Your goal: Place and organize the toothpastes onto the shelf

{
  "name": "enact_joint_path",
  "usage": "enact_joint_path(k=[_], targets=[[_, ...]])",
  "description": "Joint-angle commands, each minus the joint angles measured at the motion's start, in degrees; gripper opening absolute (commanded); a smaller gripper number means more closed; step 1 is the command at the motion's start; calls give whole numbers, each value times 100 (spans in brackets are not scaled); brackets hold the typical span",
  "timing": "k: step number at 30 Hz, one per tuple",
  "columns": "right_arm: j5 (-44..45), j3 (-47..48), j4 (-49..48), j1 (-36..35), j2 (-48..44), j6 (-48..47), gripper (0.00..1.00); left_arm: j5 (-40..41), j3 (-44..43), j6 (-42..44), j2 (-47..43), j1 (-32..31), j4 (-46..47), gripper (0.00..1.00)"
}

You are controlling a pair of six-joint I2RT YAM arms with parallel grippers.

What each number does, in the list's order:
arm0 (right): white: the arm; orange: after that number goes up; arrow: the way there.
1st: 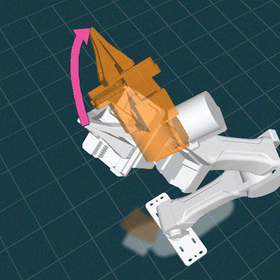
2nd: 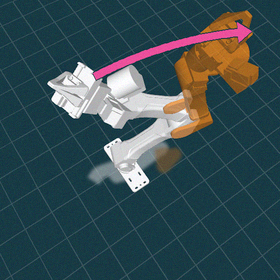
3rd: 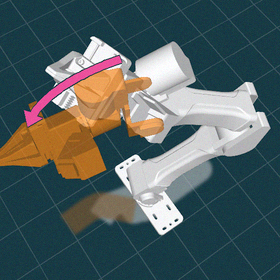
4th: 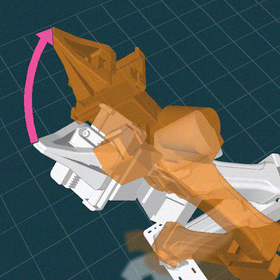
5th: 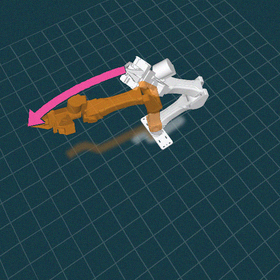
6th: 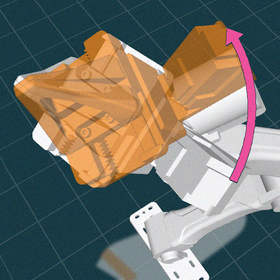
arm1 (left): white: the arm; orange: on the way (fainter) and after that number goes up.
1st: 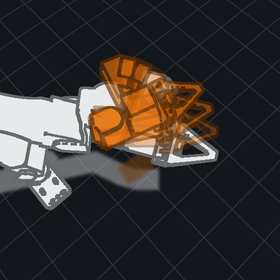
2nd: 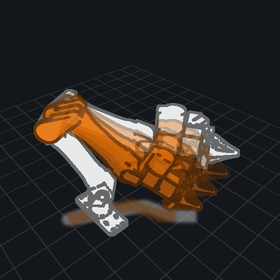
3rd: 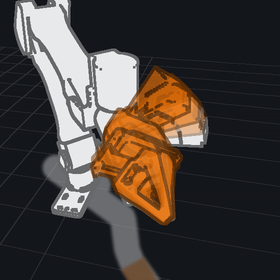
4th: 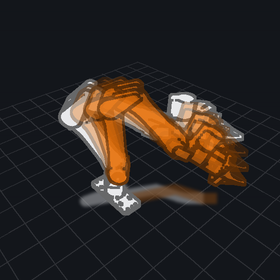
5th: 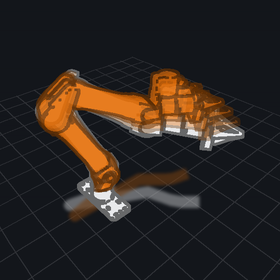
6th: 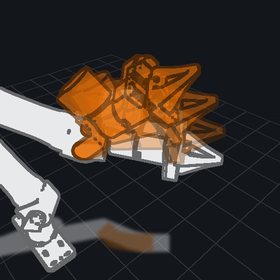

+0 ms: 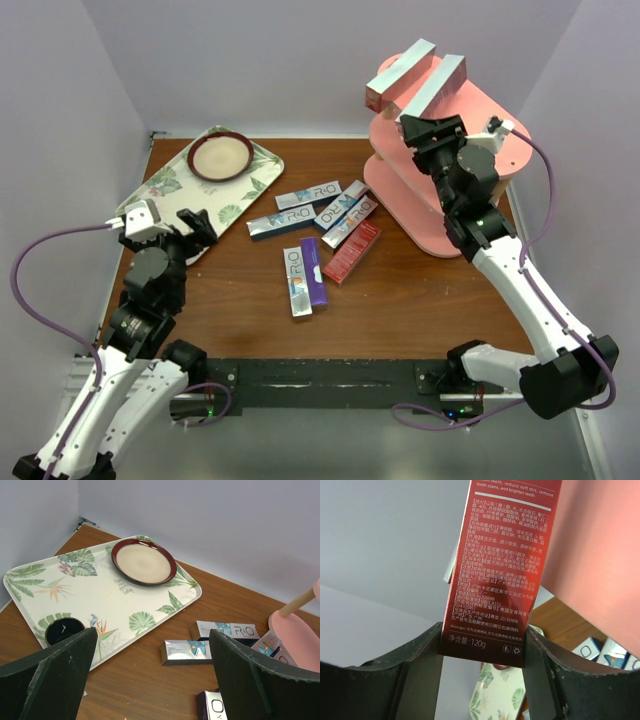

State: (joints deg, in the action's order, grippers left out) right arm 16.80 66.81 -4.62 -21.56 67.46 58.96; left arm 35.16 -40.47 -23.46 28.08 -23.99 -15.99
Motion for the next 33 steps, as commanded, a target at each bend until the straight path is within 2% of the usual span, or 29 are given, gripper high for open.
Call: enact_joint_path(k=[1,11,17,25,33], targets=[[-133,17,-961,29,-75,388,61,-70,30,-71,-65,70,157,100],[-54,-370,-1269,73,4,898,62,-132,39,-88,-83,105,157,100],[-36,-440,-1278,73,-5,933,70,-193,48,-88,-74,131,166,100],[113,-625,-1551,143,-5,1074,74,-237,57,-106,-57,149,175,100],[52,-660,-1331,179,13,1284,73,-273,56,-106,-22,166,175,100]])
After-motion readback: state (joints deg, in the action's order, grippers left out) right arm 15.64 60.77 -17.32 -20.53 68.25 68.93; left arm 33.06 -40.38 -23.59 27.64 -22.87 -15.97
